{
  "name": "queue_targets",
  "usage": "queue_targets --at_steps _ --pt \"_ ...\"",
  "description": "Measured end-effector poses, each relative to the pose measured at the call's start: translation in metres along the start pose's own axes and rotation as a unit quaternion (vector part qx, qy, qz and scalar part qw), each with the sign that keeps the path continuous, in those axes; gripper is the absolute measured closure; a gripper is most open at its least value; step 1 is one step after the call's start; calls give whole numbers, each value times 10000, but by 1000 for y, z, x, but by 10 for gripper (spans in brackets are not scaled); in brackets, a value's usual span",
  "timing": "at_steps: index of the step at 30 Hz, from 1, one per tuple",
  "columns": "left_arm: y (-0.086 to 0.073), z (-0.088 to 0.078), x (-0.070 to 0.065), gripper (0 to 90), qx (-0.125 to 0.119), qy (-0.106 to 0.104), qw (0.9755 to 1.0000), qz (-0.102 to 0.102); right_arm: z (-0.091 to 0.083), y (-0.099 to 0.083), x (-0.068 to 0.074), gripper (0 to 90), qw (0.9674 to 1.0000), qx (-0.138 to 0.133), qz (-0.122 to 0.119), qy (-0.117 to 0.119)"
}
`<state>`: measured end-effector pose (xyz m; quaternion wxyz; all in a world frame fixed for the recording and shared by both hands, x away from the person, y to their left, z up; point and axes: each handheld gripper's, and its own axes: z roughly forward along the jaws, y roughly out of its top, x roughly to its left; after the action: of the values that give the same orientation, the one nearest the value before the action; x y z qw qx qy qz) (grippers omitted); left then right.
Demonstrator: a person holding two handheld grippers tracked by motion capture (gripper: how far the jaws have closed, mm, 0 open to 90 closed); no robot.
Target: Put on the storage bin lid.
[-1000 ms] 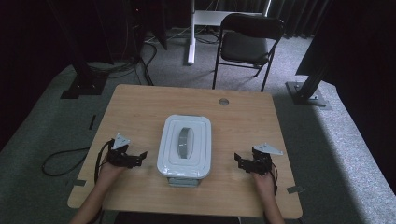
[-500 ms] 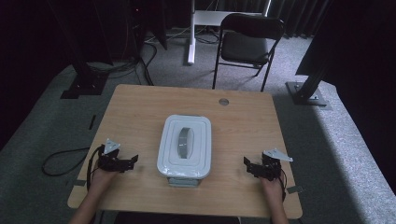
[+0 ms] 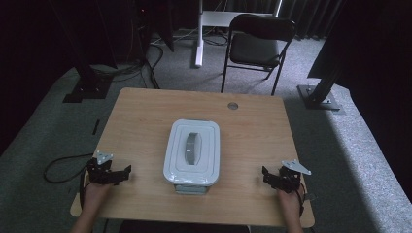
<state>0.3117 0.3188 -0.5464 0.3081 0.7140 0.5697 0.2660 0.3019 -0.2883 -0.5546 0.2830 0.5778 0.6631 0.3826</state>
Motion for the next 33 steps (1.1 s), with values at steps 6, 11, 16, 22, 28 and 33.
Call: queue_targets --at_steps 6,11,16,22,28,33 --pt "-6 -4 6 4 80 280 9993 -232 -6 -5 -7 106 9995 16 203 -221" --pt "-11 -7 10 4 133 465 9983 -337 -11 -9 -12 106 9987 13 311 -401" --pt "-16 -10 12 4 88 804 9953 -541 -16 -14 -19 106 9978 51 381 -545" --pt "-20 -13 17 4 71 969 9933 -621 -15 -17 -24 107 9956 117 499 -787" --pt "-23 -12 17 5 84 1064 9925 -596 -11 -18 -22 107 9941 210 358 -1006" --pt "-25 -11 18 5 106 1134 9922 -514 -10 -18 -25 107 9936 286 450 -994"
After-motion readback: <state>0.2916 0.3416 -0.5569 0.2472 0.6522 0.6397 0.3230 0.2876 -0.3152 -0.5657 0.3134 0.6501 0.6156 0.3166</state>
